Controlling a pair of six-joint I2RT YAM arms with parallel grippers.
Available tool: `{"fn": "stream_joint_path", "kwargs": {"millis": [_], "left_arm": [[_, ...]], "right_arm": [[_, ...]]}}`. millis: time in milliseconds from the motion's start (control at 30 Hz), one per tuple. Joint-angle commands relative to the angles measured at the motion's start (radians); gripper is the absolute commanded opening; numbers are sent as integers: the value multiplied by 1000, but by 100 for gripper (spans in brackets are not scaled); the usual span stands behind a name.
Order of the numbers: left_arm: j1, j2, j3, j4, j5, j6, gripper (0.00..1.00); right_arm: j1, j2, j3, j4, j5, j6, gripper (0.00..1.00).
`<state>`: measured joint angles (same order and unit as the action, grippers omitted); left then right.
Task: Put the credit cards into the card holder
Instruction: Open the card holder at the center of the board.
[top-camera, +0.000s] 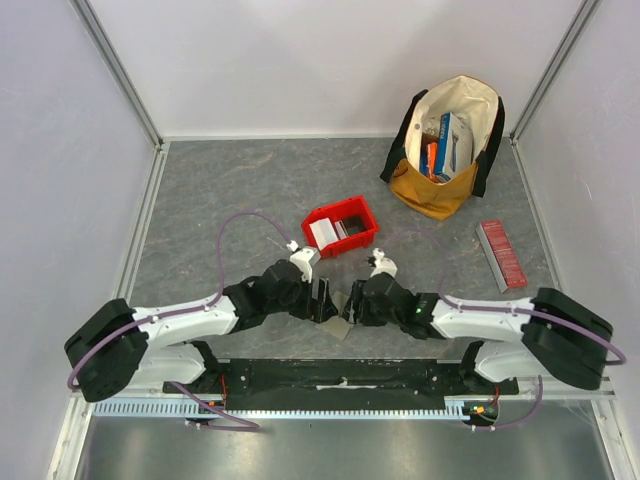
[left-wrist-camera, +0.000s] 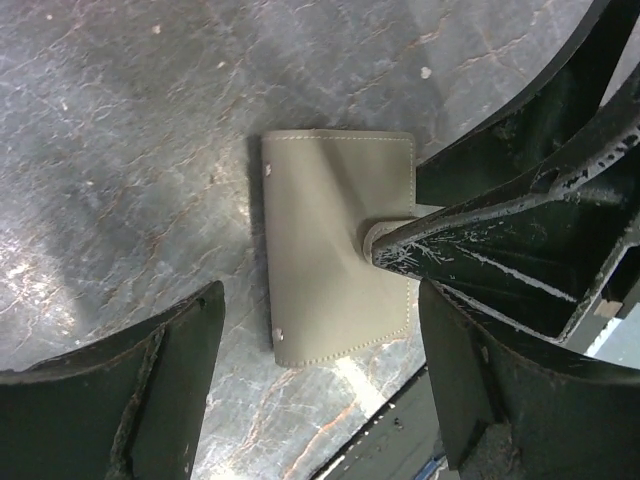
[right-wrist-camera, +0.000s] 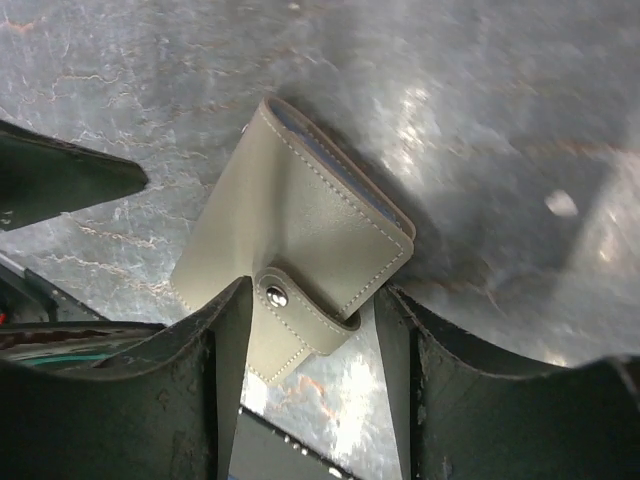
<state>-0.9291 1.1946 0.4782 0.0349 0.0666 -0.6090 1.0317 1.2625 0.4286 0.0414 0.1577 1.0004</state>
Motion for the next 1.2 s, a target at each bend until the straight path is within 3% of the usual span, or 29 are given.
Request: {"fn": "stream_joint_path", "kwargs": {"millis": [0, 200, 433, 633, 733, 867, 1033, 1167], "left_arm": [[26, 19, -59, 120, 36, -6, 82], [29, -61, -180, 138, -45, -98, 79], [29, -127, -224, 105, -108, -161, 77], [29, -89, -233, 141, -91, -192, 72], [29, -53, -219, 151, -77, -189, 68], [29, 11, -198, 171, -48, -184, 58], [29, 88, -171, 198, -18, -164, 59], [29, 132, -132, 195, 10, -123, 60]], "right_arm": [[5, 144, 96, 26, -39, -245, 58], [4, 218, 136, 48, -76, -416, 56], [-9, 104, 121, 18, -57, -410, 63], [-12, 69, 85, 9, -44, -309, 65], [-12, 45, 30, 89, -75, -218, 65], [-9, -3, -10, 147, -55, -180, 64], [-10, -20, -1, 143, -46, -236, 66], [-10, 26, 7, 188, -128, -220, 58]]}}
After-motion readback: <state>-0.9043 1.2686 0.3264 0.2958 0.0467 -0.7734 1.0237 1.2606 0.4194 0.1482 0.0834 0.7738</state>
